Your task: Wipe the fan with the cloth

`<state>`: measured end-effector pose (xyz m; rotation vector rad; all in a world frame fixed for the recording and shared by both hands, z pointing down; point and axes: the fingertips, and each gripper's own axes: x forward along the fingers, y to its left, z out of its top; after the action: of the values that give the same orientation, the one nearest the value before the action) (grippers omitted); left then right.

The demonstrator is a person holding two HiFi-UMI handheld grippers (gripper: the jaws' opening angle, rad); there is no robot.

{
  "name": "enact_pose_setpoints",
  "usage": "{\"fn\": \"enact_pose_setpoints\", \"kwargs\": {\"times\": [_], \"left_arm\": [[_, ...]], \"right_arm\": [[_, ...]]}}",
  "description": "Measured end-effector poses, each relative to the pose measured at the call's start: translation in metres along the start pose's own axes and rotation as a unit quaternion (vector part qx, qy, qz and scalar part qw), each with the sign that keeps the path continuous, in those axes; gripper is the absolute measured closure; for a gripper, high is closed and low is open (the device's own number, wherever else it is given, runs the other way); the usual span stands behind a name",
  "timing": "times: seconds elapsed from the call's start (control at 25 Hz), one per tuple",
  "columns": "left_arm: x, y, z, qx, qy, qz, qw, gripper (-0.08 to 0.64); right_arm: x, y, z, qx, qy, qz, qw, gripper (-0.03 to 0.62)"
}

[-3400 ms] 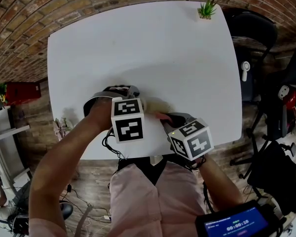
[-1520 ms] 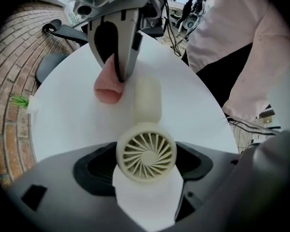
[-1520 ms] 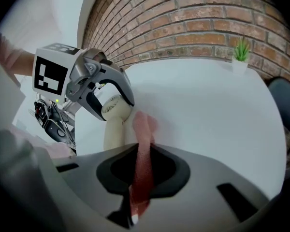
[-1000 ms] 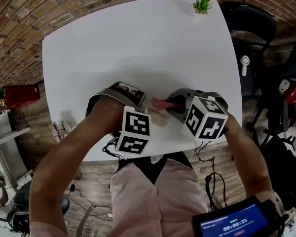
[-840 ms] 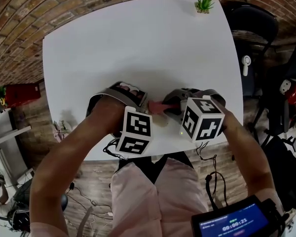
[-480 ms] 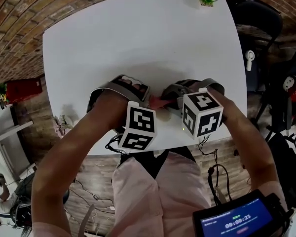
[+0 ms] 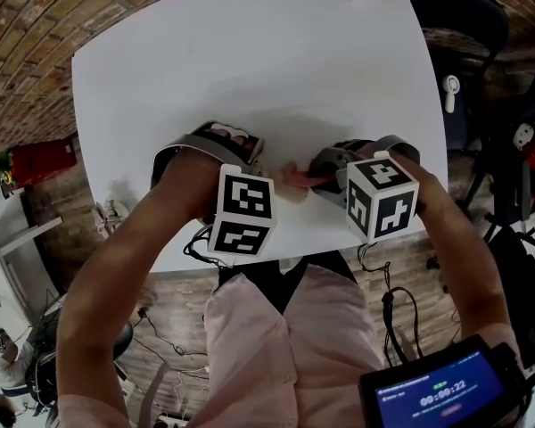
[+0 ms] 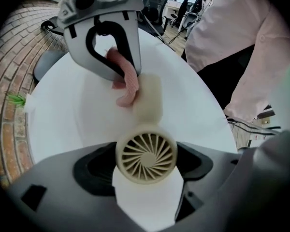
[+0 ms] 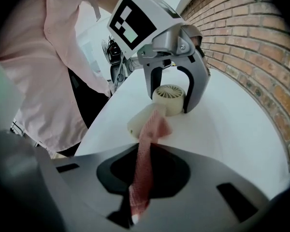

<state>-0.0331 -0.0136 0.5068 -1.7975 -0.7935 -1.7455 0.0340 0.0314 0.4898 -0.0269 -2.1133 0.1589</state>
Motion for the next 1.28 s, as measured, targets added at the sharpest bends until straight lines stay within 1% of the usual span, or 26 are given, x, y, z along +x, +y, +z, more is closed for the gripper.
{"fn": "enact_pose_setpoints", "kwargs": {"times": [0.12, 0.32, 0.44, 0.56, 0.64, 0.8, 0.84, 0.88, 0.92, 0.96, 1.0, 1.04, 1.08, 1.12, 1.16, 1.2, 1.24, 1.28], "left_arm": [[0.000, 0.001, 0.000, -0.011, -0.003, -0.002, 0.9999, 0.189], [-0.001, 0.002, 0.000, -0.048, -0.016, -0.002, 0.9987, 0.189], [-0.001, 0.003, 0.000, -0.070, -0.020, 0.001, 0.9973, 0.189], [-0.001, 0.003, 0.001, -0.103, -0.033, 0.004, 0.9941, 0.187], [-0.002, 0.004, 0.002, -0.134, -0.048, 0.007, 0.9898, 0.187], [-0.008, 0.008, -0.001, -0.177, -0.072, 0.027, 0.9813, 0.164], [-0.014, 0.009, -0.002, -0.192, -0.083, 0.032, 0.9774, 0.160], [-0.021, 0.009, -0.002, -0.212, -0.097, 0.038, 0.9717, 0.158], [-0.030, 0.009, -0.004, -0.236, -0.115, 0.046, 0.9638, 0.153], [-0.042, 0.009, -0.006, -0.265, -0.138, 0.057, 0.9526, 0.152], [-0.056, 0.011, -0.007, -0.299, -0.166, 0.071, 0.9370, 0.152], [-0.073, 0.013, -0.007, -0.336, -0.205, 0.087, 0.9152, 0.152], [-0.093, 0.015, -0.004, -0.374, -0.254, 0.105, 0.8861, 0.152], [-0.116, 0.018, 0.000, -0.408, -0.310, 0.125, 0.8497, 0.153], [-0.142, 0.021, 0.005, -0.435, -0.367, 0.149, 0.8090, 0.154], [-0.168, 0.025, 0.008, -0.453, -0.415, 0.179, 0.7685, 0.155], [-0.193, 0.029, 0.008, -0.464, -0.449, 0.219, 0.7313, 0.155], [-0.218, 0.032, 0.005, -0.473, -0.469, 0.266, 0.6967, 0.155]], "right_arm": [[-0.002, 0.010, -0.006, 0.017, -0.001, 0.003, 1.000, 0.557], [-0.004, 0.030, -0.010, 0.050, -0.016, 0.006, 0.999, 0.557], [-0.004, 0.044, -0.006, 0.075, -0.039, 0.003, 0.996, 0.557], [-0.006, 0.057, 0.004, 0.113, -0.079, -0.004, 0.990, 0.557], [-0.010, 0.063, 0.011, 0.140, -0.107, -0.014, 0.984, 0.557], [-0.023, 0.065, 0.016, 0.176, -0.152, -0.041, 0.972, 0.557], [-0.027, 0.066, 0.017, 0.185, -0.163, -0.047, 0.968, 0.556], [-0.033, 0.065, 0.018, 0.195, -0.174, -0.054, 0.964, 0.555], [-0.040, 0.064, 0.019, 0.204, -0.184, -0.065, 0.959, 0.555], [-0.048, 0.060, 0.020, 0.212, -0.196, -0.080, 0.954, 0.554], [-0.058, 0.055, 0.022, 0.221, -0.208, -0.098, 0.948, 0.554], [-0.070, 0.048, 0.026, 0.230, -0.222, -0.120, 0.940, 0.554], [-0.083, 0.042, 0.030, 0.239, -0.237, -0.144, 0.931, 0.553], [-0.098, 0.034, 0.035, 0.245, -0.253, -0.170, 0.920, 0.552], [-0.115, 0.026, 0.042, 0.247, -0.270, -0.199, 0.909, 0.552], [-0.133, 0.017, 0.050, 0.243, -0.288, -0.230, 0.897, 0.552], [-0.153, 0.006, 0.059, 0.235, -0.308, -0.262, 0.884, 0.551], [-0.173, -0.005, 0.068, 0.227, -0.327, -0.294, 0.869, 0.551]]}}
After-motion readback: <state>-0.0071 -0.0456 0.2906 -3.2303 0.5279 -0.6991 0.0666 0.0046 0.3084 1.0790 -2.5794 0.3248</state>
